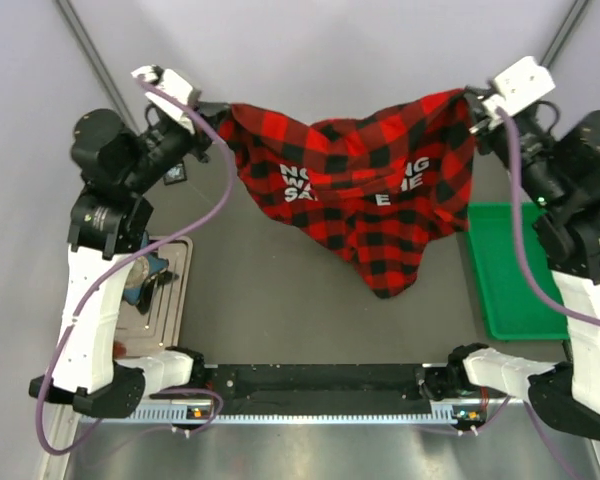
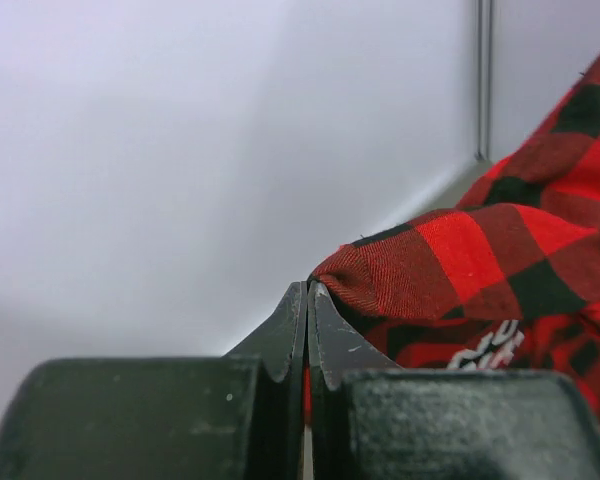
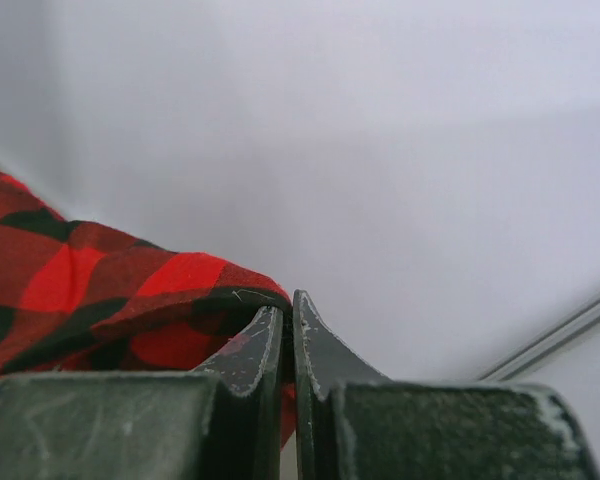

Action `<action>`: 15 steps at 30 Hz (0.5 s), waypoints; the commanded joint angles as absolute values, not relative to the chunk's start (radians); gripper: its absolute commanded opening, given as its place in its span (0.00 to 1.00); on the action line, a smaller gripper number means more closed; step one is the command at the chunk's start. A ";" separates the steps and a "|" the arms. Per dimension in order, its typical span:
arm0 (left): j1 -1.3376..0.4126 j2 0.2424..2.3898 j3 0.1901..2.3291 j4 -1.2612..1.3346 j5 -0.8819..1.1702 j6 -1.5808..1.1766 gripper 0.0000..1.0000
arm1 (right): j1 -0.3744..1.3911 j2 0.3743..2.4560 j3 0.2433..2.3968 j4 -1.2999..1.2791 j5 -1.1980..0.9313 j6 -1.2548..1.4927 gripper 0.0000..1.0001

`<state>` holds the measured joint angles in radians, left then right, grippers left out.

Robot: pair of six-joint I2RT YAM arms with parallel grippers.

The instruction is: Pin the brooch onto the clothing

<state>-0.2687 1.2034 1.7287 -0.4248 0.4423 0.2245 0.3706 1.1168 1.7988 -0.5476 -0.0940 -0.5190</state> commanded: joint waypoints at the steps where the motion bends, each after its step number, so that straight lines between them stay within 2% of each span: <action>1: -0.268 1.158 1.854 -0.298 0.362 0.181 0.00 | 0.362 1.121 2.006 -0.485 -0.090 -0.558 0.00; 4: -0.267 1.123 1.890 -0.307 0.422 0.195 0.00 | 0.362 1.094 2.063 -0.485 -0.179 -0.566 0.00; 7: -0.268 1.060 1.888 -0.281 0.650 0.164 0.00 | 0.362 1.059 2.114 -0.497 -0.329 -0.520 0.00; 15: -0.262 0.948 1.937 -0.321 0.690 0.025 0.00 | 0.359 0.968 2.200 -0.575 -0.520 -0.364 0.00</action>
<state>-0.2687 1.0016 1.9064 -0.3595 0.6243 0.1101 0.3698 1.0241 2.1654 -0.5716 -0.3893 -0.4606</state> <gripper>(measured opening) 0.009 0.014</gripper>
